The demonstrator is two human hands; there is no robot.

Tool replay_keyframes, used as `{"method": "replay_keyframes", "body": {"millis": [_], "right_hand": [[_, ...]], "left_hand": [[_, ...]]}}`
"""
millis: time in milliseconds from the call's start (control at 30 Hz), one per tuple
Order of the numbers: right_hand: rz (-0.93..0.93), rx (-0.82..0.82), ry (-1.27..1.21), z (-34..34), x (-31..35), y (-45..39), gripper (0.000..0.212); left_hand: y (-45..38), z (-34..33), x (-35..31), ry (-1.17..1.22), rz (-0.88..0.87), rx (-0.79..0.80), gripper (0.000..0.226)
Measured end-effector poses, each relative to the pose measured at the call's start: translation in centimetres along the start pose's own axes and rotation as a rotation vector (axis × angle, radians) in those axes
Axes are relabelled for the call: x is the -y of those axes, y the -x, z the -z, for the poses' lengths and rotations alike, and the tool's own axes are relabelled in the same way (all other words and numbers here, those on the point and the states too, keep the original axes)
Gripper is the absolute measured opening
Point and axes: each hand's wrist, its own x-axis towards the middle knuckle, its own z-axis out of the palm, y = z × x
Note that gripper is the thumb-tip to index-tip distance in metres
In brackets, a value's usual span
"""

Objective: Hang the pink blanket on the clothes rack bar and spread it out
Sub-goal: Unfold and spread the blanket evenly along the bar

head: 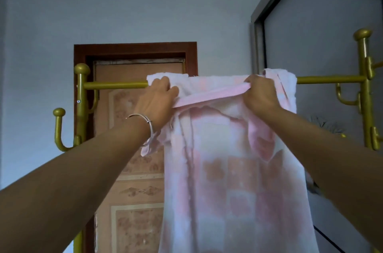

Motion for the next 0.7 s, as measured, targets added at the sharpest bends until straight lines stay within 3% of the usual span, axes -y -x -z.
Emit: {"method": "replay_keyframes", "body": {"millis": [133, 233, 433, 567, 700], "right_hand": [[-0.051, 0.014, 0.039, 0.4, -0.2, -1.1, 0.032], [-0.013, 0.091, 0.050, 0.1, 0.1, -1.2, 0.029], [0.014, 0.164, -0.009, -0.2, 0.6, -2.6, 0.023], [-0.158, 0.150, -0.278, 0.0, -0.2, -4.4, 0.024], [-0.378, 0.201, -0.691, -0.1, -1.1, -6.5, 0.035]], "left_hand": [[-0.2, 0.3, 3.9, -0.098, 0.207, 0.119, 0.023], [-1.5, 1.1, 5.2, 0.002, 0.358, 0.085, 0.027], [-6.5, 3.4, 4.6, 0.426, 0.659, -0.300, 0.025], [-9.5, 3.1, 2.4, 0.609, 0.558, -0.442, 0.023], [-10.9, 0.6, -1.2, 0.631, 0.272, -0.270, 0.019]]}}
